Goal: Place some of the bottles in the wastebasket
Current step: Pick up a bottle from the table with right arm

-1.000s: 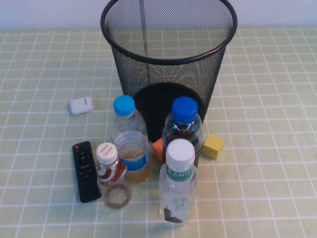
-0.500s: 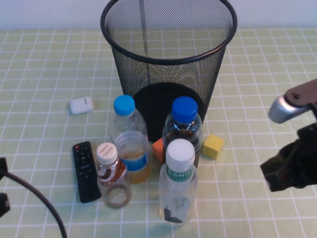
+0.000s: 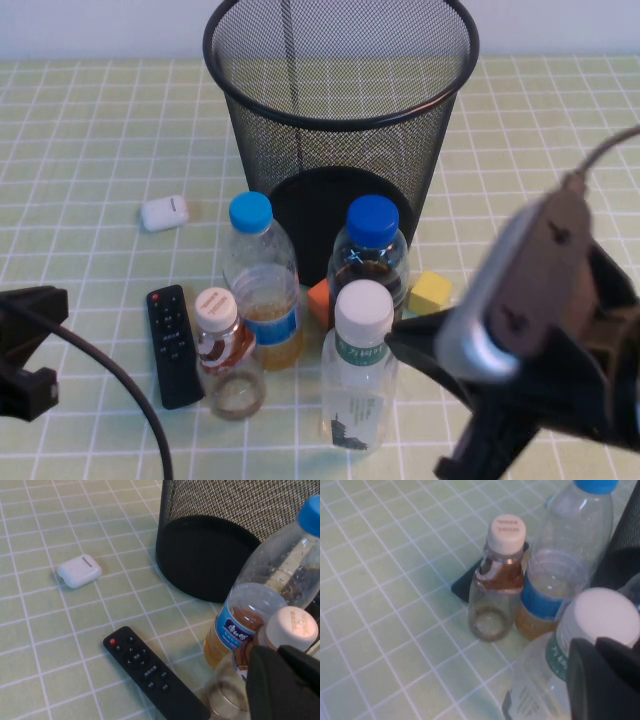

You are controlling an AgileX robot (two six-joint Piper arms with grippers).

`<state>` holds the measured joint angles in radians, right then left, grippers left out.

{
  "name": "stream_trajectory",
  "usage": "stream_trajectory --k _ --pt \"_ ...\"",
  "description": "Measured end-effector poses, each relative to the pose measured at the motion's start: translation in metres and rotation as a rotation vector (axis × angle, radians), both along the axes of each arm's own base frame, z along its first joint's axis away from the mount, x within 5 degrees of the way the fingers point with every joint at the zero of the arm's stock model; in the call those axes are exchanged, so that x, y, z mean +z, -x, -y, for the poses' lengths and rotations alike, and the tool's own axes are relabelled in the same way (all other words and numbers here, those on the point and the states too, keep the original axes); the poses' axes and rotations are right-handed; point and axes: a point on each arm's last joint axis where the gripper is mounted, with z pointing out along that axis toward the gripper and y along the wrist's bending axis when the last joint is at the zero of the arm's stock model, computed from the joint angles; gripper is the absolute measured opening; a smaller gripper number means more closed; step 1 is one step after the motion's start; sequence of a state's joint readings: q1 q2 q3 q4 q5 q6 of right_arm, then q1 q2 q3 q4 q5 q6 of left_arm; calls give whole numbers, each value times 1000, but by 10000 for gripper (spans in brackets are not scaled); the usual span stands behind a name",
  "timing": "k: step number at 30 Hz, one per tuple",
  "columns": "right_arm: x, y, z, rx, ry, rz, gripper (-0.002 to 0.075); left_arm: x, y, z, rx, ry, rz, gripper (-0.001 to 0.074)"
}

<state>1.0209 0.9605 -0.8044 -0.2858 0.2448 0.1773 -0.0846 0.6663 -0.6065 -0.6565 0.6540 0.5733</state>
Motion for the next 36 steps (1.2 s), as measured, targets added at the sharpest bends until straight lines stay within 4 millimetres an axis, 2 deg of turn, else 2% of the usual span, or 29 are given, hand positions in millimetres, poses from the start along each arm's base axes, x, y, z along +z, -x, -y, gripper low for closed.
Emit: stream_trajectory --k 3,7,9,11,14,18,20,28,36 --pt "-10 16 13 76 -176 98 -1 0 0 0 -6 -6 3 -6" --pt "-34 36 29 169 -360 214 -1 0 0 0 -13 -12 12 -6" --pt "-44 37 32 157 -405 195 1 0 0 0 -15 -14 14 -6" --pt "-52 32 32 108 -415 140 36 0 0 0 -15 -14 14 -6" --pt "-60 23 28 39 -402 94 171 1 0 1 -15 -9 13 -6" --pt "-65 15 16 36 -424 121 429 1 0 1 -17 -11 15 -6" --pt "-71 11 10 33 -418 117 496 1 0 1 -19 -15 17 -6" --pt "-97 -9 -15 -12 -439 110 505 1 -1 1 -24 -22 25 -6" --pt "-110 -22 -19 -113 -444 126 505 1 -1 1 -31 -32 32 -6"
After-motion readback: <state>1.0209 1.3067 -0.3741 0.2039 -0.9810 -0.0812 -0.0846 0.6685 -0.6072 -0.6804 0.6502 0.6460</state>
